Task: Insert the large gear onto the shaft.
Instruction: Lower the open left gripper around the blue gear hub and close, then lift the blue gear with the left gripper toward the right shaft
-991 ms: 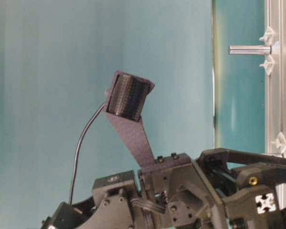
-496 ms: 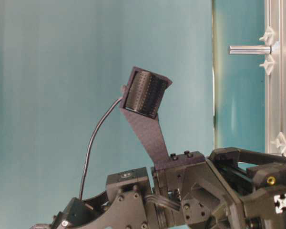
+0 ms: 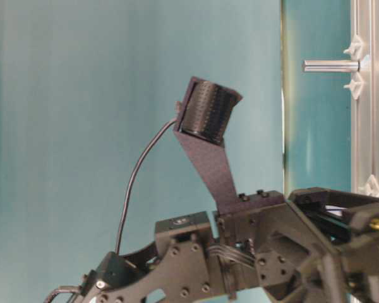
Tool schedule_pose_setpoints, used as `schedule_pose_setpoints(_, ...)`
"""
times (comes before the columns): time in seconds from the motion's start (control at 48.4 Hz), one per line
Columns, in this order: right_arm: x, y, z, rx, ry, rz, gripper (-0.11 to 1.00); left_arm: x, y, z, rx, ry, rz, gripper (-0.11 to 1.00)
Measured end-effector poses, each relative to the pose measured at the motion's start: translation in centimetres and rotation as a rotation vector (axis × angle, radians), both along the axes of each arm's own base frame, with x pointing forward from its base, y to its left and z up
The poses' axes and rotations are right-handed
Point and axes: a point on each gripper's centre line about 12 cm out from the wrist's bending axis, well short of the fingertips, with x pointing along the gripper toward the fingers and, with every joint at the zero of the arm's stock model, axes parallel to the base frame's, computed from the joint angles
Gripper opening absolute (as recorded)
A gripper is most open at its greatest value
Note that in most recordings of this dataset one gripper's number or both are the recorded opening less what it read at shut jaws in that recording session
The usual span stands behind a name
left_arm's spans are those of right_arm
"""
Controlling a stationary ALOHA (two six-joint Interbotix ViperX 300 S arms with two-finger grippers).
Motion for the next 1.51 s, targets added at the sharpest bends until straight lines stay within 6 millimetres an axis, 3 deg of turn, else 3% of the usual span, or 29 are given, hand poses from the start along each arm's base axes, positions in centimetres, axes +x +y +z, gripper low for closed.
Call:
schedule_pose_setpoints(0.991, -0.2, 0.0, -0.5, 0.042, 0.012, -0.023, 0.05, -0.8, 0.0, -0.9, 0.000, 0.034, 0.017, 0.93)
schedule_pose_setpoints(1.115, -0.2, 0.0, -0.4, 0.042, 0.009, -0.023, 0.05, -0.8, 0.0, -0.9, -0.003, 0.033, 0.027, 0.89)
schedule_pose_setpoints(1.239, -0.3, 0.0, -0.3, 0.042, 0.001, -0.023, 0.05, -0.9, 0.1, -1.0, 0.000, 0.035, 0.028, 0.77)
schedule_pose_setpoints(1.508, -0.3, 0.0, -0.4, 0.042, 0.009, -0.023, 0.05, -1.3, 0.1, -0.9, 0.002, 0.035, 0.024, 0.77)
